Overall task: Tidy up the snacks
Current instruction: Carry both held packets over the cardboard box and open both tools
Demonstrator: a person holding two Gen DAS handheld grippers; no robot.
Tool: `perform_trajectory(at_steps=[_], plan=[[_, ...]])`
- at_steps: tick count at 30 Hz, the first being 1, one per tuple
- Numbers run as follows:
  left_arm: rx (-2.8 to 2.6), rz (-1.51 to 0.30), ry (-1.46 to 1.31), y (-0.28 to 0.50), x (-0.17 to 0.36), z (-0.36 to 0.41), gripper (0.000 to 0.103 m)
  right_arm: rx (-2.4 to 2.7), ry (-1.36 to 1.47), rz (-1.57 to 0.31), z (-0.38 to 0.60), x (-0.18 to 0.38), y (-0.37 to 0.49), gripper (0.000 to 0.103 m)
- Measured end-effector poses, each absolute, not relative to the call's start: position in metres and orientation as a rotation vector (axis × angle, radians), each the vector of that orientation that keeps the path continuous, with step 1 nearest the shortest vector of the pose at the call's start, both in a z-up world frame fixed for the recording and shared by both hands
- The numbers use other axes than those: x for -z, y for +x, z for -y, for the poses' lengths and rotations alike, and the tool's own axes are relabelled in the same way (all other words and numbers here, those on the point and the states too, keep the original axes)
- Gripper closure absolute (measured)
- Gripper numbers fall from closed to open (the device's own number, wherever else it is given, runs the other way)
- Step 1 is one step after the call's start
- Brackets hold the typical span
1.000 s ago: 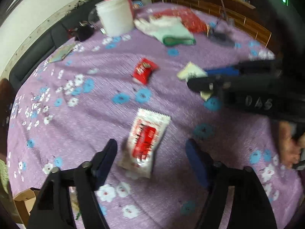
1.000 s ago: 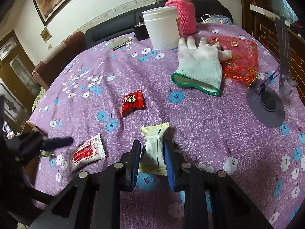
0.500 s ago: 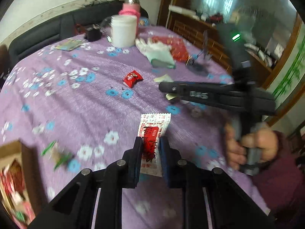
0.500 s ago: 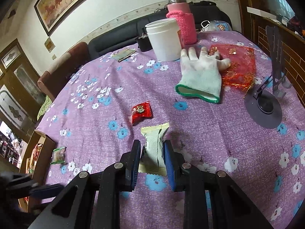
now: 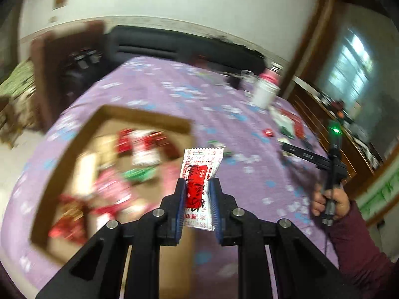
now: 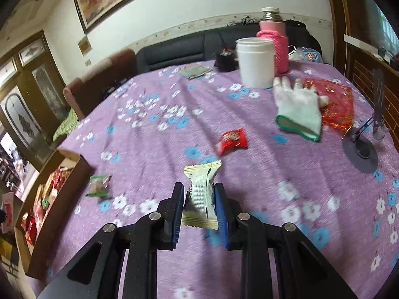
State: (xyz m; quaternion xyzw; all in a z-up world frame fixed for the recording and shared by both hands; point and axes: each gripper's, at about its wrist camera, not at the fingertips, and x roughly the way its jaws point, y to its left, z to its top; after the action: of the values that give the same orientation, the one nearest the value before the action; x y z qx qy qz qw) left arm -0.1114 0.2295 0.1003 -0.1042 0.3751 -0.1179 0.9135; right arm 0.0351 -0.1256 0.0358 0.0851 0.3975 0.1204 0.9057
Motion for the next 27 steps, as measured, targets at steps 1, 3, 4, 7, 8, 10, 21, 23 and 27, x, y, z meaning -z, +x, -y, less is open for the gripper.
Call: perform_trajectory(at_steps=[1, 3, 4, 7, 8, 10, 21, 23, 27], plan=[[0.217, -0.777, -0.236, -0.117, -0.095, -0.244, 0.084, -0.266, 0.178, -0.832, 0.118, -0.037, 0.033, 0.077], [0.188, -0.791, -0.264, -0.121, -0.086, -0.263, 0.084, -0.315, 0.176, -0.838, 0.093, -0.044, 0.022, 0.077], [0.178, -0.798, -0.273, -0.122, -0.082, -0.268, 0.084, -0.344, 0.168, -0.838, 0.078, -0.049, 0.017, 0.077], [0.145, -0.817, -0.289, -0.125, -0.069, -0.281, 0.084, -0.439, 0.123, -0.842, 0.030, -0.063, -0.002, 0.076], [0.135, -0.823, -0.289, -0.126, -0.064, -0.283, 0.084, -0.463, 0.111, -0.844, 0.018, -0.065, -0.006, 0.076], [0.120, -0.831, -0.289, -0.134, -0.059, -0.287, 0.084, -0.538, 0.082, -0.851, -0.017, -0.070, -0.019, 0.076], [0.010, -0.886, -0.337, -0.137, -0.034, -0.313, 0.082, -0.778, -0.047, -0.916, -0.152, -0.054, -0.068, 0.076], [0.011, -0.874, -0.357, -0.141, -0.037, -0.317, 0.073, -0.783, -0.064, -0.926, -0.161, -0.049, -0.071, 0.076], [-0.017, -0.804, -0.378, -0.154, -0.053, -0.325, 0.043, -0.773, -0.121, -0.923, -0.173, -0.039, -0.080, 0.076]])
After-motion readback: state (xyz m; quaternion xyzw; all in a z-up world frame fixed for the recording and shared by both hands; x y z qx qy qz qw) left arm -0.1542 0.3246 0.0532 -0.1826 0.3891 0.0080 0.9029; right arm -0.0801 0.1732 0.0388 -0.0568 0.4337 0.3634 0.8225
